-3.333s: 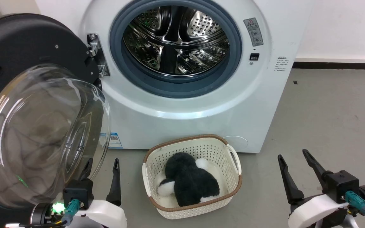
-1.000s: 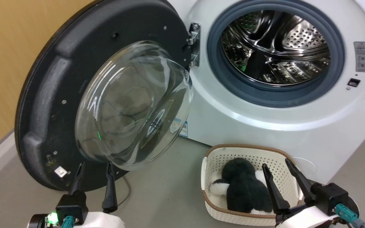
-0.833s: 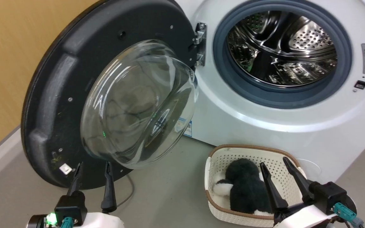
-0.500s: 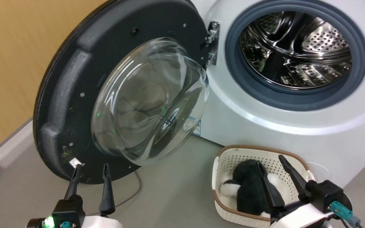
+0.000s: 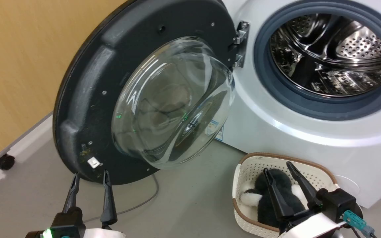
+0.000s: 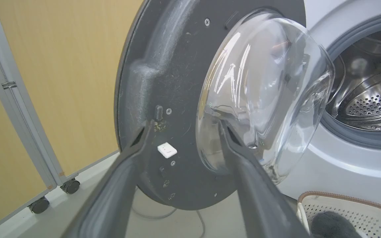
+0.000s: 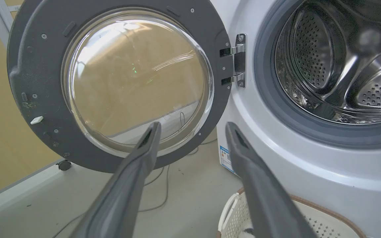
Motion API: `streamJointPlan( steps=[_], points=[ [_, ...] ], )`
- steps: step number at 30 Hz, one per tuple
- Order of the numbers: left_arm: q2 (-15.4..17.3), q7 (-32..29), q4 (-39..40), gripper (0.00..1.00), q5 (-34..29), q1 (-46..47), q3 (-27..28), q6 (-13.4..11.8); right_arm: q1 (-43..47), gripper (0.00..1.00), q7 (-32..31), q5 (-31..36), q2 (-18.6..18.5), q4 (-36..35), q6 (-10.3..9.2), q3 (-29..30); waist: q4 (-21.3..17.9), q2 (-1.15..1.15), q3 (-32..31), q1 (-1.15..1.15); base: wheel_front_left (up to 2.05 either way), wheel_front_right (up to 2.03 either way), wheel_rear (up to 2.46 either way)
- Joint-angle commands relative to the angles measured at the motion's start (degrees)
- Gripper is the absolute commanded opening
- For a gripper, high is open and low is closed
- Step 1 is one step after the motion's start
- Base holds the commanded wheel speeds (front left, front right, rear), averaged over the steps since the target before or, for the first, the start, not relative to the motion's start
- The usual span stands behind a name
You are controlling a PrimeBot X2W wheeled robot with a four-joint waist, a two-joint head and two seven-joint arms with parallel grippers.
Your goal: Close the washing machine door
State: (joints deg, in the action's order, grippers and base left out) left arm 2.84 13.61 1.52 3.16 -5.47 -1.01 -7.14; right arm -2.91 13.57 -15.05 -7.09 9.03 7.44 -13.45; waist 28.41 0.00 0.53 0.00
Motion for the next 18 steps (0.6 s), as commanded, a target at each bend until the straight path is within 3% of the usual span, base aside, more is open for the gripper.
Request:
streamJointPlan(
  steps=[1,14,15,16,18],
  points=[
    [0.1,0.7,0.3,1.00,0.1,-0.9,0.1,-0.5,-1.0,1.00,0.7,-0.6,-0.4,0.4,0.04,-0.5,0.6,0.00,0.0,0.00,0.00,0.00,0.00],
    [0.1,1.4,0.4,0.98,0.1,-1.0,0.6,-0.1,-0.6,1.00,1.4,-1.2,-0.5,0.6,0.05,-0.9,2.0,0.00,0.0,0.00,0.00,0.00,0.00],
    [0.1,1.4,0.4,0.20,0.2,-0.9,0.5,0.1,-0.6,1.00,1.4,-1.2,-0.5,0.5,0.05,-0.8,2.0,0.00,0.0,0.00,0.00,0.00,0.00],
    [0.1,1.4,0.6,0.00,0.3,-0.8,0.4,0.3,-0.6,1.00,1.4,-1.1,-0.5,0.5,0.05,-0.7,2.0,0.00,0.1,0.00,0.00,0.00,0.00],
    [0.2,1.4,1.2,0.00,0.7,-0.4,0.9,0.5,-0.5,1.00,1.4,-1.1,-0.5,0.4,0.05,-0.5,2.0,0.00,0.3,0.00,0.00,0.00,0.00]
  ],
)
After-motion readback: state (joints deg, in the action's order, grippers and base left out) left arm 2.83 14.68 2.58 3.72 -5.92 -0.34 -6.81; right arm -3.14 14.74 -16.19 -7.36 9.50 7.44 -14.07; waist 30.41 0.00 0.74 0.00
